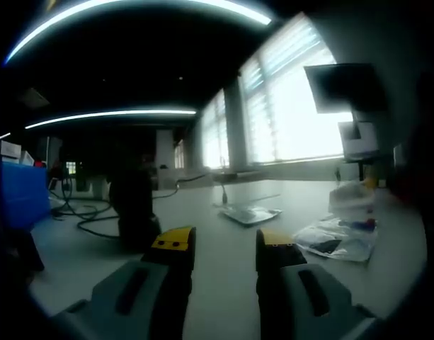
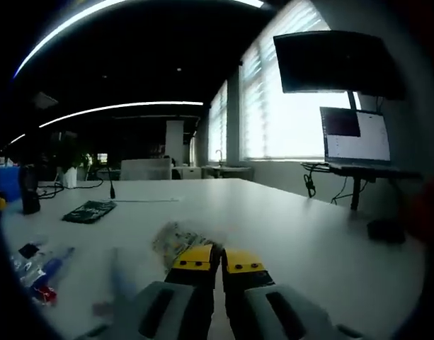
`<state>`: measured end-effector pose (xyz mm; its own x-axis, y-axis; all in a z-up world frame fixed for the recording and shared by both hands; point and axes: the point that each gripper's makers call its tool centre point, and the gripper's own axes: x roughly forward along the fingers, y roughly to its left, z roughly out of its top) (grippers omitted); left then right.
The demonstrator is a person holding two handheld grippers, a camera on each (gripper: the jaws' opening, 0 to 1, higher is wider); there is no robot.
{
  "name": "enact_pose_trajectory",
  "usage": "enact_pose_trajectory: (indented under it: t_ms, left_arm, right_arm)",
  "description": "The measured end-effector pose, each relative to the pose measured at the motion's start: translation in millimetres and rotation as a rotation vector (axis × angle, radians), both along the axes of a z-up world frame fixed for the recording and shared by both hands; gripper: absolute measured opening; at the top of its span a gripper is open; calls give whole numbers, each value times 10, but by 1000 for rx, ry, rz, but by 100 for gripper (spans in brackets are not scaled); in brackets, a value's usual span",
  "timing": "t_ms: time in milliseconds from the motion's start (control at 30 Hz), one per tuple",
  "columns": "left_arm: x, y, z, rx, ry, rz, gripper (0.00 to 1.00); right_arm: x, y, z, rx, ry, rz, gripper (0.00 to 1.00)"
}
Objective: Clip sheet goods on table flip sheet goods clip sheet goods scan sheet goods put sheet goods back to table
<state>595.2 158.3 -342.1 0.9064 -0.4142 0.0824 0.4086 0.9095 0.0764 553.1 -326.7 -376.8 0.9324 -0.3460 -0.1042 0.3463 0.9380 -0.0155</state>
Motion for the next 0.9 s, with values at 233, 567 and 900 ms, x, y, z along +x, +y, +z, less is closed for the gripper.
enact_pose_trajectory:
  t_ms: [233, 567, 900]
  left_arm:
    - [-1, -5, -3, 4, 0, -2, 27]
    - [0, 9, 4, 2, -3, 3, 27]
    - [-2, 19, 12, -5, -4, 4, 27]
  right_arm:
    - [-26, -55, -19, -1, 14, -9, 15]
    - [15, 3, -21, 62, -5, 66, 26]
    - [220, 322, 57, 54, 28, 364, 42]
